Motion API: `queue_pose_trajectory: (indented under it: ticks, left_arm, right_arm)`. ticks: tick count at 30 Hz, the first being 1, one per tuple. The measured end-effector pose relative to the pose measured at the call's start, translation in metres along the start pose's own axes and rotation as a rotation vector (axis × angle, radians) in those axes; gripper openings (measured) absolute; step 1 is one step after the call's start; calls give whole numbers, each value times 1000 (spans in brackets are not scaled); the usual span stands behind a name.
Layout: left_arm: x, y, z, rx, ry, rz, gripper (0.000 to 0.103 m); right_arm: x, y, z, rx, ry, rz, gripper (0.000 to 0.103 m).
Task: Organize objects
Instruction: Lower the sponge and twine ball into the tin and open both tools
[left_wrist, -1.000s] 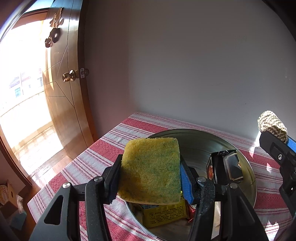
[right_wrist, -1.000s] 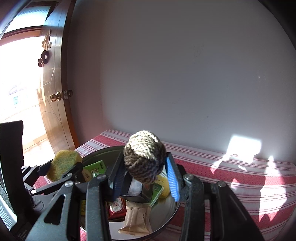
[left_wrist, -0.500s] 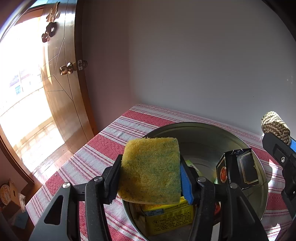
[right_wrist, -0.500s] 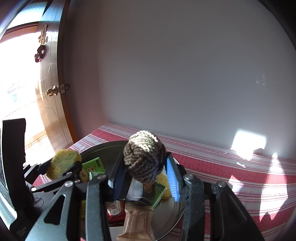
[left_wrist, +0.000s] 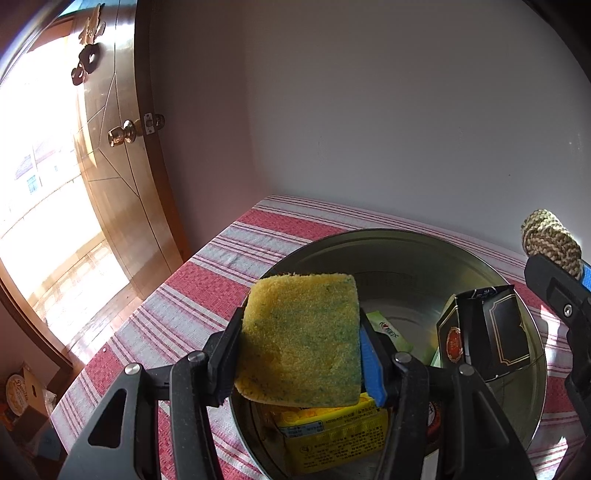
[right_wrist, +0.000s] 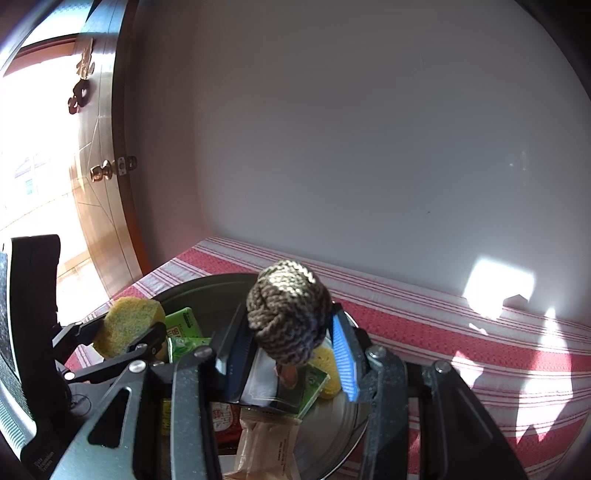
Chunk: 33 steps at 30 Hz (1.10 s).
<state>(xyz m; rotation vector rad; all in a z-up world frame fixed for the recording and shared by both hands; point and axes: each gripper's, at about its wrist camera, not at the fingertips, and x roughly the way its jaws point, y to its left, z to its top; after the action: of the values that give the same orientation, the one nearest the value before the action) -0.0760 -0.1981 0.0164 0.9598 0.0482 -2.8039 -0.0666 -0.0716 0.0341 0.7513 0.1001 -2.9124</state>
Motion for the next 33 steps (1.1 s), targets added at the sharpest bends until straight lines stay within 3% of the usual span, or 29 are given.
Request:
queue_pose_trajectory:
  ticks: [21, 33]
  left_arm:
    - [17, -17, 7, 55, 57, 18, 58]
    - [32, -15, 6, 61, 109, 31, 58]
  right_arm:
    - [15, -17, -9, 27, 101, -16, 42]
    - [10, -3, -7, -28, 120, 6, 42]
